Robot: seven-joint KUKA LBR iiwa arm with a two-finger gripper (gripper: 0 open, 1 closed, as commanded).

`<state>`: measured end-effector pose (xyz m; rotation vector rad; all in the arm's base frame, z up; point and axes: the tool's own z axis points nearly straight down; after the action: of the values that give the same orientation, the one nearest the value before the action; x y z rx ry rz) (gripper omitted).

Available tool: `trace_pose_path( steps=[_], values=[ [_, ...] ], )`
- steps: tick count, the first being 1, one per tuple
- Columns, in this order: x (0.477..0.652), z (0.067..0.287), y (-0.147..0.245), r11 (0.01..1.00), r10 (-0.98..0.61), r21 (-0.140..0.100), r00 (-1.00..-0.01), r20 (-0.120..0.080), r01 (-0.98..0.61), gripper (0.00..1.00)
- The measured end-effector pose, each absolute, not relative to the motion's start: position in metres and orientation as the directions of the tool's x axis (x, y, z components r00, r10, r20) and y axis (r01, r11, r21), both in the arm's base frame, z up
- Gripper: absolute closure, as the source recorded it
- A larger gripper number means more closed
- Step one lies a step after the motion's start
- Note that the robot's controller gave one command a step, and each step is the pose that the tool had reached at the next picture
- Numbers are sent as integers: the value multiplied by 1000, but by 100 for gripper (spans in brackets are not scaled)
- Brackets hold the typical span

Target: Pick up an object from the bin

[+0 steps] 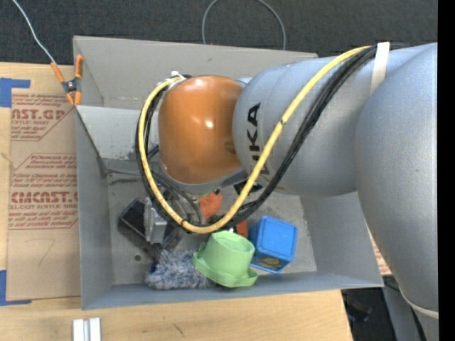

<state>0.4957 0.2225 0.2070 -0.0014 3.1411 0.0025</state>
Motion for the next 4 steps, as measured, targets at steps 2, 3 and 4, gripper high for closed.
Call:
trace_pose_path(
  steps=[2, 3, 4],
  values=[
    [496, 207, 223, 1000, -1, 2, -1000, -1, -1, 100],
    [496, 207, 223, 1000, -1, 2, -1000, -1, -1, 100],
    [494, 118, 241, 999, -50, 1, -999, 4, -50, 100]
  ],
)
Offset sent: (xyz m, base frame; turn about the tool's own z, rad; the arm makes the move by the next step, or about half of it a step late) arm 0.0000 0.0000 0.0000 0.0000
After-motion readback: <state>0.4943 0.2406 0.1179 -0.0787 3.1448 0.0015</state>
